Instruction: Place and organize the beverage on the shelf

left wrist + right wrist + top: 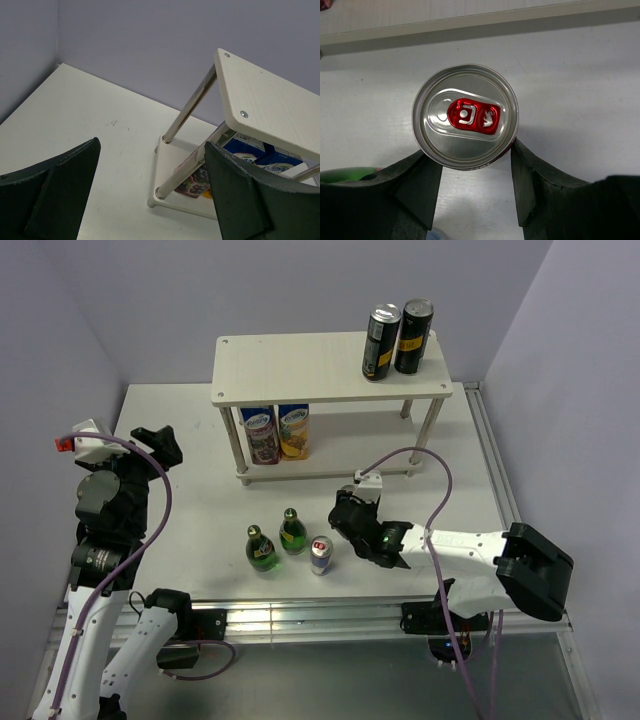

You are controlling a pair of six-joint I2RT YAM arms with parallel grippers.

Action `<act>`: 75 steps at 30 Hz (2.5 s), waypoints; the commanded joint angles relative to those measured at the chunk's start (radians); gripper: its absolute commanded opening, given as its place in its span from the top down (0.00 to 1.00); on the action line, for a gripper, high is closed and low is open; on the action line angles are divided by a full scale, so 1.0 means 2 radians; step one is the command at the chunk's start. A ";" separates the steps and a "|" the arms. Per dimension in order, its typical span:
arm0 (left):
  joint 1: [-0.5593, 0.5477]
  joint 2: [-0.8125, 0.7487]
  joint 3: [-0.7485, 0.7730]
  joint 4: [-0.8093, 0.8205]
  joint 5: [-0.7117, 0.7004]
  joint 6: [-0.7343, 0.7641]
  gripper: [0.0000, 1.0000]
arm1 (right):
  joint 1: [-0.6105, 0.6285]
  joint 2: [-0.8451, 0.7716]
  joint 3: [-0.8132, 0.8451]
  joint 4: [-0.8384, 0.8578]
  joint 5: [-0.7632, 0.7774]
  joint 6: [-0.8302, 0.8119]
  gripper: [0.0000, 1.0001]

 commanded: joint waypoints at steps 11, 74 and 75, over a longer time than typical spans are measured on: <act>0.003 -0.005 0.003 0.003 0.001 -0.002 0.08 | -0.019 -0.096 0.127 -0.089 0.102 -0.079 1.00; 0.010 -0.007 0.005 0.005 0.005 -0.002 0.09 | -0.275 -0.105 0.100 -0.033 -0.117 -0.112 0.00; 0.010 -0.008 0.005 0.004 0.005 -0.002 0.09 | -0.256 -0.126 0.097 -0.036 -0.122 -0.126 0.00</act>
